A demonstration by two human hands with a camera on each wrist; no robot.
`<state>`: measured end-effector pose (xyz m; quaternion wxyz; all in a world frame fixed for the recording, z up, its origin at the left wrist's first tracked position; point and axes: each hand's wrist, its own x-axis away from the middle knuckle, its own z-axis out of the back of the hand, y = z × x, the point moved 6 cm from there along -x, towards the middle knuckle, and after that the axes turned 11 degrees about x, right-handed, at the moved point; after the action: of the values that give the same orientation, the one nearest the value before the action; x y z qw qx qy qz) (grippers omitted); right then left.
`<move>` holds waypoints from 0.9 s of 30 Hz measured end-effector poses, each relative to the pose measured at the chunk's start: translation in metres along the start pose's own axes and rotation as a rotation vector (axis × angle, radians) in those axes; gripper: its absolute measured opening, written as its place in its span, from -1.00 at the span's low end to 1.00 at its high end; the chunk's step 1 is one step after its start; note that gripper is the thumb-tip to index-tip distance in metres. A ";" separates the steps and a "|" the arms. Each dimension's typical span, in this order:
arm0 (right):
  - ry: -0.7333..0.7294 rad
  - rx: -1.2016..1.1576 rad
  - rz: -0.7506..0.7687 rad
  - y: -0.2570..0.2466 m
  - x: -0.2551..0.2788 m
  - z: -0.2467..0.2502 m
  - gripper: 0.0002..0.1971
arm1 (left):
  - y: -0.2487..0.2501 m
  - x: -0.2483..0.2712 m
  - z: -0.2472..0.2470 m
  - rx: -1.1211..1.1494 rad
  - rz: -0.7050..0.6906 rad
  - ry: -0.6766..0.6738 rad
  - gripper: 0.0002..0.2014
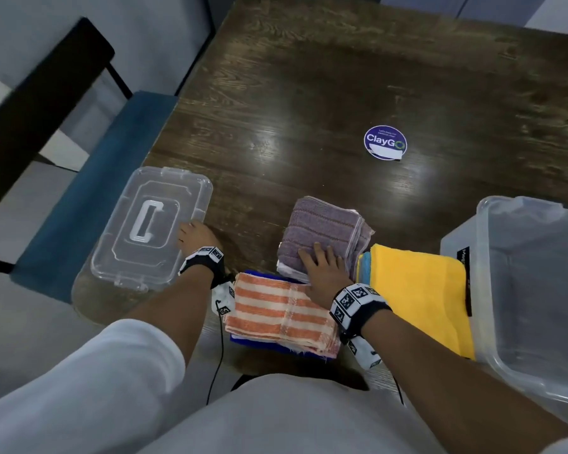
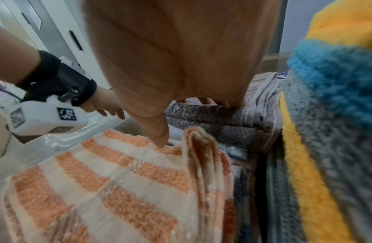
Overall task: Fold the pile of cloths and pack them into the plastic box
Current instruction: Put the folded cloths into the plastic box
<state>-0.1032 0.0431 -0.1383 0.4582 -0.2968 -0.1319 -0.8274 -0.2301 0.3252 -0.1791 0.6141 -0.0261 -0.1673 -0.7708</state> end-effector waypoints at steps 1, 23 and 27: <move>-0.002 -0.004 -0.003 0.000 0.000 0.000 -0.19 | 0.003 -0.003 0.000 0.017 -0.004 0.002 -0.56; 0.111 -0.274 0.104 0.023 0.018 0.009 -0.28 | 0.156 0.040 -0.041 0.270 -0.432 -0.385 -0.73; 0.241 -0.475 0.060 0.047 0.036 0.023 -0.43 | 0.158 0.043 -0.034 0.238 -0.398 -0.422 -0.73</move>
<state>-0.0703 0.0039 -0.1007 0.4124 -0.2991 0.1305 -0.8505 -0.0835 0.2452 -0.1649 0.4019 -0.0802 -0.3818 -0.8284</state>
